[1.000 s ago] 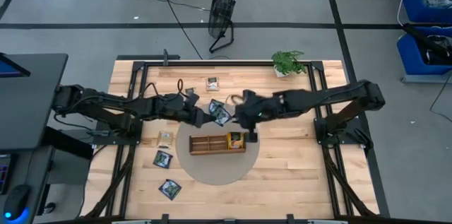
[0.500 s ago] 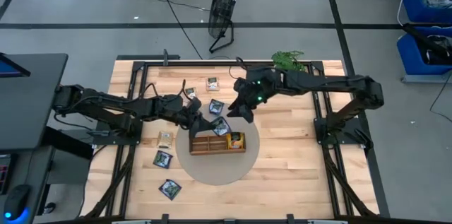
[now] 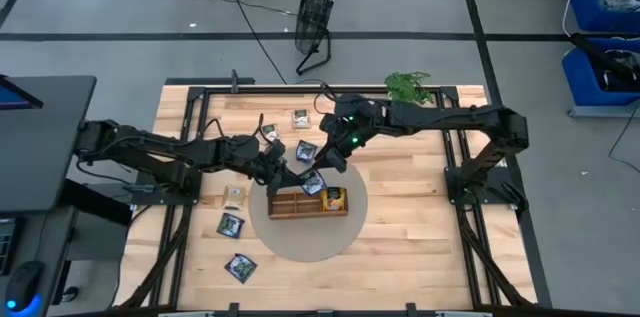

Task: Pick & Place Tea
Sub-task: Put the violet tea bag into the middle section of the wooden organizer

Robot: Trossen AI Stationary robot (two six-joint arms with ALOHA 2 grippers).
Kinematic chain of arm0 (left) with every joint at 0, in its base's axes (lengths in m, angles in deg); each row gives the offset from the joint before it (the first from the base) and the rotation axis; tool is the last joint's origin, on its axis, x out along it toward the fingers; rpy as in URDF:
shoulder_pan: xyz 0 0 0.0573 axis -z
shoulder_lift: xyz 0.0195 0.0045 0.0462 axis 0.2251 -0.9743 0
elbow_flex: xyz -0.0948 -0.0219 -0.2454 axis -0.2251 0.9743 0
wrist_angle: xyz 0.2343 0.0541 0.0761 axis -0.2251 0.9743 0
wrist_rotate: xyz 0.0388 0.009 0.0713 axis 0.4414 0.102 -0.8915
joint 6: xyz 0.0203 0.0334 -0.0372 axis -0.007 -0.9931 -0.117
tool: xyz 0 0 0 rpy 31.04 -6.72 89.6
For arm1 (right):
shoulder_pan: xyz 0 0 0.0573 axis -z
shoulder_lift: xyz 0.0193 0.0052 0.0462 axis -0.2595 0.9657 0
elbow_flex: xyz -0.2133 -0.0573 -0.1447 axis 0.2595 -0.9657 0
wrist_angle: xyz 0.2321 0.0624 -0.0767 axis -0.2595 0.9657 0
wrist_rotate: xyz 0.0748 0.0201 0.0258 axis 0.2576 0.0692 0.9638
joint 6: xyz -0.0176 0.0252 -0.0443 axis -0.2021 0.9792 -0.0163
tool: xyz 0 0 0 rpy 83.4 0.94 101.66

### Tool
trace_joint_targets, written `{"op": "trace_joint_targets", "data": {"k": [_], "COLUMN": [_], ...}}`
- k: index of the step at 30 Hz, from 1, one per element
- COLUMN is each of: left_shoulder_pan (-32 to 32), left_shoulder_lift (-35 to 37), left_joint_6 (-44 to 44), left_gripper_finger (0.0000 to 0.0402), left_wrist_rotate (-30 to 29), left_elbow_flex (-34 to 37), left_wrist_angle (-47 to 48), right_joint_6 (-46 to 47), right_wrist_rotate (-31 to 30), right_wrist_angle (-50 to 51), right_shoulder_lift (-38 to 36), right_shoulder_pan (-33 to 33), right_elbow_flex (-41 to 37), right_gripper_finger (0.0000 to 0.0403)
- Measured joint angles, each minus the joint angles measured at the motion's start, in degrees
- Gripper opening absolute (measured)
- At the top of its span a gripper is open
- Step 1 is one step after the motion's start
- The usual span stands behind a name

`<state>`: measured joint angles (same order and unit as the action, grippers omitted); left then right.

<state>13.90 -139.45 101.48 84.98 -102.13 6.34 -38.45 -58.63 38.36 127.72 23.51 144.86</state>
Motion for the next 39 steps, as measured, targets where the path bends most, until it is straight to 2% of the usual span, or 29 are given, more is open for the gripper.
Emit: {"op": "trace_joint_targets", "data": {"k": [7, 14, 18, 22, 26, 32, 39], "left_shoulder_pan": [0.00, 0.00, 0.00, 0.00, 0.00, -0.04, -0.01], "left_shoulder_lift": [0.00, 0.00, 0.00, 0.00, 0.00, 0.01, 0.98], "left_joint_6": [0.02, 0.13, 0.34, 0.63, 1.27, 2.09, 2.81], "left_gripper_finger": [0.0001, 0.0001, 0.0001, 0.0001, 0.0001, 0.0013, 0.0059], "left_wrist_rotate": [0.05, 2.25, 2.43, 2.42, 2.54, 0.30, -1.94], "left_elbow_flex": [0.00, 0.00, 0.00, 0.00, 0.00, 0.00, -0.04], "left_wrist_angle": [0.04, 0.59, 1.03, 0.93, 0.79, 0.84, 0.40], "right_joint_6": [1.54, 2.98, 3.27, 2.38, 1.01, -1.18, -8.82], "right_wrist_rotate": [4.19, 4.85, 7.49, 8.21, 8.26, 6.92, -1.40], "right_wrist_angle": [-1.30, -4.04, -4.86, -4.44, -4.76, -3.98, 2.76], "right_shoulder_lift": [2.47, 3.09, 3.44, 3.57, 3.55, 3.23, -0.39], "right_shoulder_pan": [-0.24, -0.68, -0.68, -0.89, -1.03, -1.05, -0.97], "right_elbow_flex": [-0.02, -0.04, -0.02, -0.04, -0.04, -0.04, -0.04], "right_gripper_finger": [0.0175, 0.0153, 0.0135, 0.0090, 0.0016, 0.0004, 0.0002]}}
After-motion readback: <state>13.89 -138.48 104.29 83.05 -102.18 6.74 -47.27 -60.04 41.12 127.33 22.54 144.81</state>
